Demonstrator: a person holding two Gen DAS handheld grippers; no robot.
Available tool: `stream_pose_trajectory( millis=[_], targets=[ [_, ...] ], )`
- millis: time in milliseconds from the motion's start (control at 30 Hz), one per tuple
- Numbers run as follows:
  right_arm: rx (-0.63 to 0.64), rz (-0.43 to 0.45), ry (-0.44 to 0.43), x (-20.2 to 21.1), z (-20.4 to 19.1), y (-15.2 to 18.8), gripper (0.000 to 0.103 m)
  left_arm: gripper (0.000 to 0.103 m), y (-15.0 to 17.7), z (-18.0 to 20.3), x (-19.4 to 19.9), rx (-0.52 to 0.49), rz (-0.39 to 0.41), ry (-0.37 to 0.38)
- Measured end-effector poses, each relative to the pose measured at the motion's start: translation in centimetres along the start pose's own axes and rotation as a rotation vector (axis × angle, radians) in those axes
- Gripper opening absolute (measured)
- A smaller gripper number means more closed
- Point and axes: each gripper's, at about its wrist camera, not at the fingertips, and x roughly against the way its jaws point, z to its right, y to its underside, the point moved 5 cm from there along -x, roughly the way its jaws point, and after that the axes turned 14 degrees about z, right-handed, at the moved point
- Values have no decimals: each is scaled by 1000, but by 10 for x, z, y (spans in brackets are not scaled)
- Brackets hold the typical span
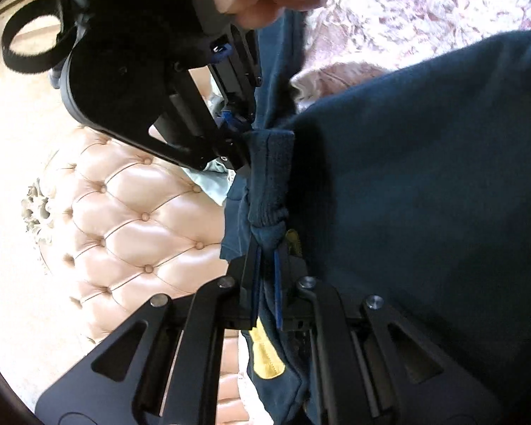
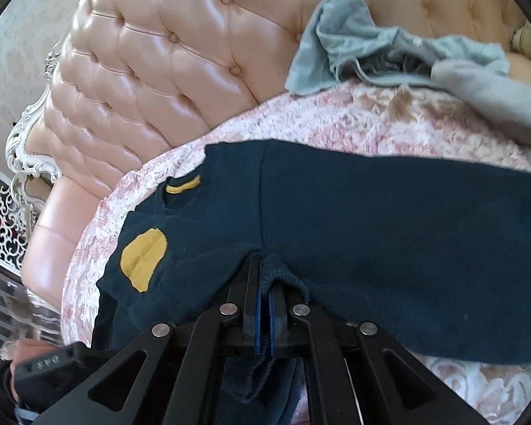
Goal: Fold clothes
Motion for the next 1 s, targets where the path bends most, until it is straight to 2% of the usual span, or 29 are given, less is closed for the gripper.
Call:
stream_pose_trajectory(
  millis=[67,100,133,167,233,300,333,433,467,500,533,567,600,667,733,800,900,1000],
  targets=[
    [4,-32,6,-6,1,5,2,8,3,12,-3,-23,0,45],
    [-2,-51,11,-11,5,10,2,5,2,15,-4,-42,11,33],
    [-11,-51,10,-12,7,12,2,11,2,16,-3,-48,19,23],
    [-10,-48,10,-11,8,11,2,14,2,10,0,-12,18,19],
    [-7,-46,10,-10,8,10,2,50,7,-4,12,68,13,-4],
    [-8,-47,11,-11,9,11,1,62,23,-19,28,154,-13,-25],
    [-5,-46,11,-10,9,11,1,62,38,-31,36,263,-43,-24],
    [-7,-42,10,-10,9,11,1,60,92,-81,40,808,-102,33],
    [-7,-40,11,-11,8,11,1,52,119,-100,29,1115,-84,105],
    [-6,-39,12,-11,7,12,1,30,143,-118,18,1388,-67,174],
    [-6,-38,14,-11,7,12,1,12,152,-125,5,1512,-61,216],
    [-6,-37,13,-11,8,12,1,8,129,-118,5,1526,-54,218],
    [-10,-38,10,-11,8,12,1,7,106,-98,28,1481,-40,224],
    [-18,-40,4,-11,9,12,1,6,86,-85,-4,1442,-24,377],
    [-18,-40,0,-11,10,12,1,6,92,-77,-49,1378,-75,442],
    [-19,-42,-9,-11,10,12,1,6,105,-68,-77,1344,-158,418],
    [-24,-41,-19,-10,11,13,1,6,133,-73,-86,1458,-175,385],
    [-72,-40,-54,-7,12,11,6,5,125,-72,-101,1451,-191,378]
  ],
)
